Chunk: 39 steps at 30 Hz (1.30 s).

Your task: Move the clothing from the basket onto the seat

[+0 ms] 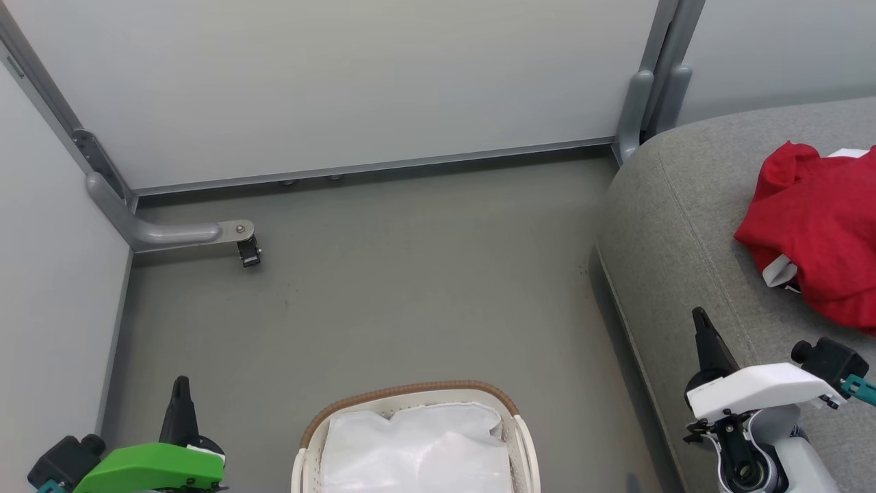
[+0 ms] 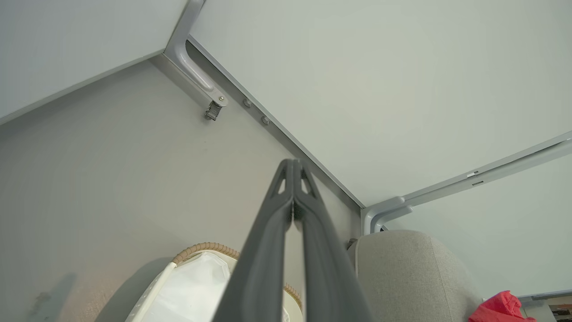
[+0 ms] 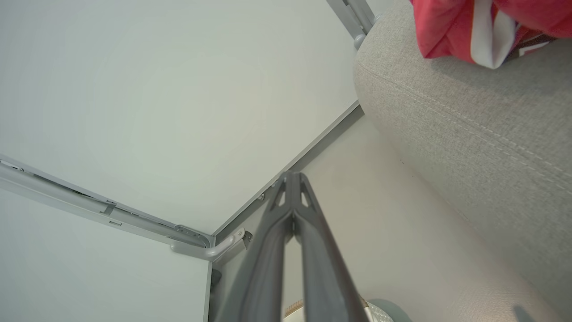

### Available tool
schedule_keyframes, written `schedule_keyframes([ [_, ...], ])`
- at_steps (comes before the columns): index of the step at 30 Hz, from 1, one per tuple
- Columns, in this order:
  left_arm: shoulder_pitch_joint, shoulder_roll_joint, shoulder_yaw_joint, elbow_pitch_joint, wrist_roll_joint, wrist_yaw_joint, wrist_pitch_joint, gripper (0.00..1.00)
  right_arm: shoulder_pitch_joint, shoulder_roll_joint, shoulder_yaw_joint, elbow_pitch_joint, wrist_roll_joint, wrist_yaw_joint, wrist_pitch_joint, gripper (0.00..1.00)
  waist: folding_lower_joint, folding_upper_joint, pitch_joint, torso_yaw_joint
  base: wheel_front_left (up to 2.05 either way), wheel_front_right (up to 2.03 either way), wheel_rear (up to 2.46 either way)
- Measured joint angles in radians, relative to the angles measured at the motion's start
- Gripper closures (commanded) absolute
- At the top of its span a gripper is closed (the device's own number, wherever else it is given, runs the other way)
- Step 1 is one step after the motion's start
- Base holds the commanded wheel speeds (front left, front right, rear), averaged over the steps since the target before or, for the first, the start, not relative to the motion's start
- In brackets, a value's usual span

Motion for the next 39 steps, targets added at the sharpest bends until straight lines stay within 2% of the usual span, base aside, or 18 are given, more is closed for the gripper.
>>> schedule_keyframes([
  [39,-0.036,0.002,0.005,-0.065,-0.417,0.000,0.109,1.00,0.021,-0.003,-0.048,-0.051,0.432,0.000,0.107,1.00,0.0000,0.0000,-0.011,-0.009,0.00,0.00,0.00],
])
